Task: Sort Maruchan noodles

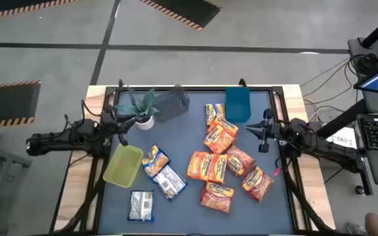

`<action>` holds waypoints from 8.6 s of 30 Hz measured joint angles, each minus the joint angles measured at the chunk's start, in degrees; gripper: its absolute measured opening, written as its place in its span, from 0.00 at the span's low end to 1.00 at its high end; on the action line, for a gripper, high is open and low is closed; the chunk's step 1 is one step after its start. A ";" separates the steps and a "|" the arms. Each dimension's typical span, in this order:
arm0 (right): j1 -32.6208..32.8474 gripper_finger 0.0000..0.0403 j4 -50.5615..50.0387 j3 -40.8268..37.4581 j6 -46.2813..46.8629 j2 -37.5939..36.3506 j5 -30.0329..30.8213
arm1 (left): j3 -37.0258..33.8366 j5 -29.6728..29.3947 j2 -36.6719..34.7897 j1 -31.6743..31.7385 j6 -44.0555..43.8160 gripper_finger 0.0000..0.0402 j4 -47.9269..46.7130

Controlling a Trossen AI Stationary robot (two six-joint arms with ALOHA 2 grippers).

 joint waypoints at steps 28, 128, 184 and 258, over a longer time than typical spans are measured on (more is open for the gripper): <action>-0.01 0.11 0.00 0.00 0.00 -0.02 0.01 | 0.00 0.00 0.00 0.00 0.00 0.17 -0.02; -0.02 0.11 0.00 -0.01 -1.01 0.00 0.95 | 0.00 0.00 0.00 -0.01 0.00 0.17 -0.02; 0.13 0.11 -5.90 11.09 45.11 18.75 4.86 | 27.88 23.93 50.56 -8.53 -19.01 0.17 29.94; 2.38 0.11 0.02 30.33 53.67 45.16 -3.16 | 45.37 19.41 95.45 -7.27 -2.91 0.17 20.59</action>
